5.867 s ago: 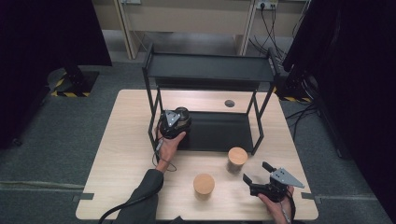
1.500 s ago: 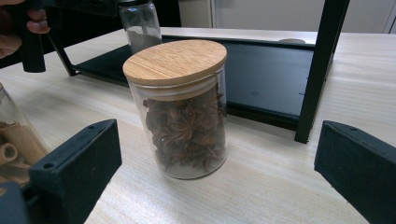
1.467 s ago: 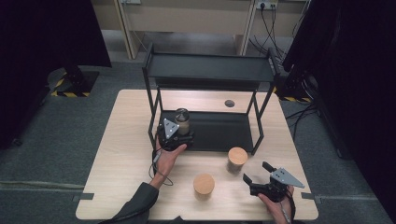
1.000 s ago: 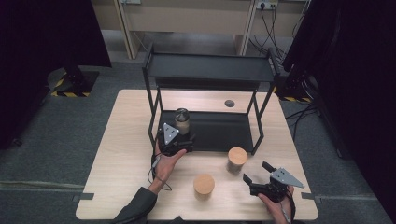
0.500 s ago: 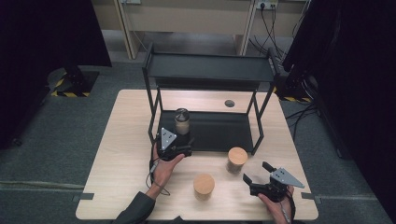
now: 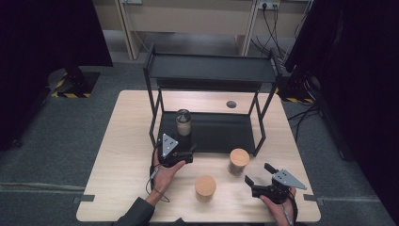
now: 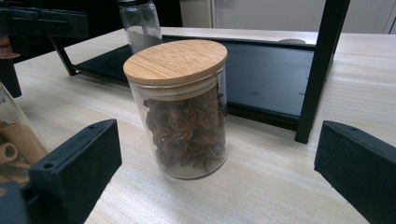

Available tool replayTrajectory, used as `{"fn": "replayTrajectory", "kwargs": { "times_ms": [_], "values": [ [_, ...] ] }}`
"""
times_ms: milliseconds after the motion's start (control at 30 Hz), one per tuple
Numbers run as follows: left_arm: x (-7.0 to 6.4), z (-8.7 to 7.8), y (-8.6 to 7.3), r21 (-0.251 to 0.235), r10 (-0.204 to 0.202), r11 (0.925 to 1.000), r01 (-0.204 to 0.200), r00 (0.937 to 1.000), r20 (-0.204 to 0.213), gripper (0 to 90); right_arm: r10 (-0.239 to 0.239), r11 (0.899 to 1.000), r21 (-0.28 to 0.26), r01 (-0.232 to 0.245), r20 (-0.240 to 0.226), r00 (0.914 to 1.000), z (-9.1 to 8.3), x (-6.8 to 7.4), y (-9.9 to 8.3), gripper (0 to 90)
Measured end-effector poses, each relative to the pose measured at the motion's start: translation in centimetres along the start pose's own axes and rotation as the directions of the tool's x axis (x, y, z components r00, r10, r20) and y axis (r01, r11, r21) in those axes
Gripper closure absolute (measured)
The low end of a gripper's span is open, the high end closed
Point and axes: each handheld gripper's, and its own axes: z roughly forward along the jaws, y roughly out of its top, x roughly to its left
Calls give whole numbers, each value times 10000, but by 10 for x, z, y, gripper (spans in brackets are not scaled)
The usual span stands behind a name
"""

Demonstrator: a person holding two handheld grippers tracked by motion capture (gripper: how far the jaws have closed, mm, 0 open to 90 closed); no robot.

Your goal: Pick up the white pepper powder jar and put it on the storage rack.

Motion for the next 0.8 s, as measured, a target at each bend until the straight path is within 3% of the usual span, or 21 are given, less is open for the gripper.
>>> {"fn": "replayTrajectory", "kwargs": {
  "times_ms": [800],
  "values": [
    [0,-23,-16,-354,88,9993,-72,9989,450,38,14,10000,8,-14,1,10000,0,0,0,9]
  ]
}}
